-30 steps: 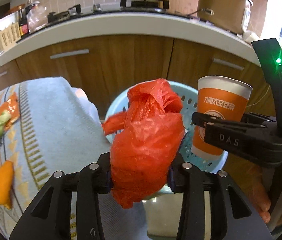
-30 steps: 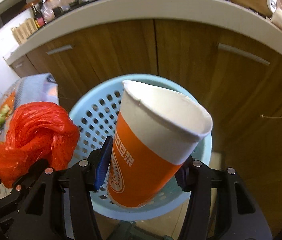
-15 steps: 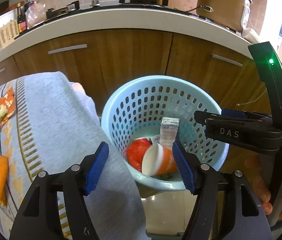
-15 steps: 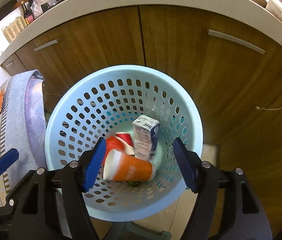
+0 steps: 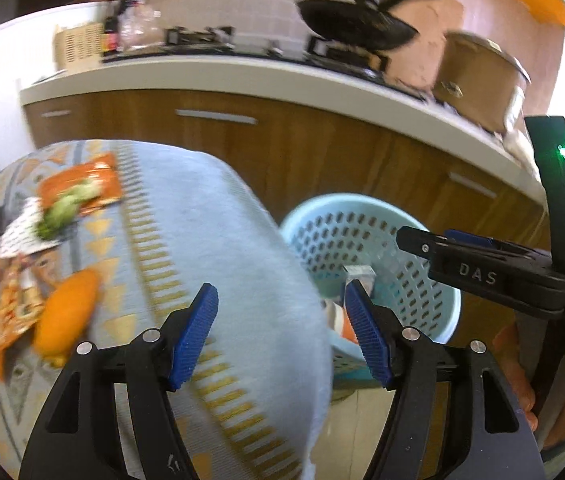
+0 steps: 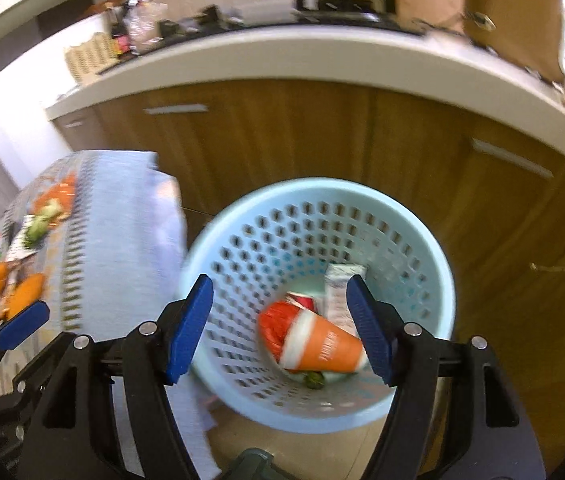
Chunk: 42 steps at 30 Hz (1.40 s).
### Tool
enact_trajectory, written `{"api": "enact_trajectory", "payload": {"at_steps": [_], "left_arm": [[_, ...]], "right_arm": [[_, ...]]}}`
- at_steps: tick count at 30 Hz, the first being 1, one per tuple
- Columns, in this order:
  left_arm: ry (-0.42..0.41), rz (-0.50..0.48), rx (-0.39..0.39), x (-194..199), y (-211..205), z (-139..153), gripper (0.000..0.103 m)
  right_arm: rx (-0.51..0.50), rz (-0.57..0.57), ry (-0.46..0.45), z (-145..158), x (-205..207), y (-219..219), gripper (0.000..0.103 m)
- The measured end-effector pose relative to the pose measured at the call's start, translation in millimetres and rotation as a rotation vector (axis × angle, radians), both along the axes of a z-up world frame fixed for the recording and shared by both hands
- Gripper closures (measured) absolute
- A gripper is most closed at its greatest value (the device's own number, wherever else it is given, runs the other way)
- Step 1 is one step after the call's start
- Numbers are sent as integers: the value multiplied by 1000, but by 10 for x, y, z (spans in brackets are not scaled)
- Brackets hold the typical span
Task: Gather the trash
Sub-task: 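Move both tools back over the table toward the snack wrapper, then grasp the panda snack wrapper with the left tool while the right tool grasps the bread roll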
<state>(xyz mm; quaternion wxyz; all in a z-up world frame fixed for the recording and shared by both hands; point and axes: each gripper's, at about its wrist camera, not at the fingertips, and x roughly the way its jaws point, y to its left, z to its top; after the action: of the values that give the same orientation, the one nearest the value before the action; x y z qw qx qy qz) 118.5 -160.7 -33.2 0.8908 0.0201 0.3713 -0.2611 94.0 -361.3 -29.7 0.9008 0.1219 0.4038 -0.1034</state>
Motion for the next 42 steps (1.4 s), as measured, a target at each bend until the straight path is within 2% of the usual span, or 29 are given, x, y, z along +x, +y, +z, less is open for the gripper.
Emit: {"api": "enact_trajectory", "payload": {"at_steps": [6,12,15,20,26,30,34,36,40,42], "left_arm": [[-55,125,-38,-17,611,200,39],[-62,251,-75,5,1290,293,39],[-53,263,-36,36,1580,231,39],[-11,248,85,192,1923,17,39],[66,209,89,400,2062,-220,39],[72,187,118,467,1972,-316,39],[59,209,161,516,1912,-345,41],[56,225,163,527,1917,-354,50],[57,243,135,526,1971,-341,55],[54,257,116,513,2008,-331,61]], "right_arm": [[-19,118,-50,205,86,535,38],[-35,251,-64,288,206,1168,38],[-36,303,-53,253,260,1410,38],[-51,383,-26,168,325,1810,40],[-43,435,-1,103,377,2109,40],[-24,451,13,66,414,2217,40],[9,458,31,22,494,2309,40],[23,455,38,-4,537,2350,40],[46,447,58,-80,643,2459,40],[52,444,64,-105,678,2502,40]]}}
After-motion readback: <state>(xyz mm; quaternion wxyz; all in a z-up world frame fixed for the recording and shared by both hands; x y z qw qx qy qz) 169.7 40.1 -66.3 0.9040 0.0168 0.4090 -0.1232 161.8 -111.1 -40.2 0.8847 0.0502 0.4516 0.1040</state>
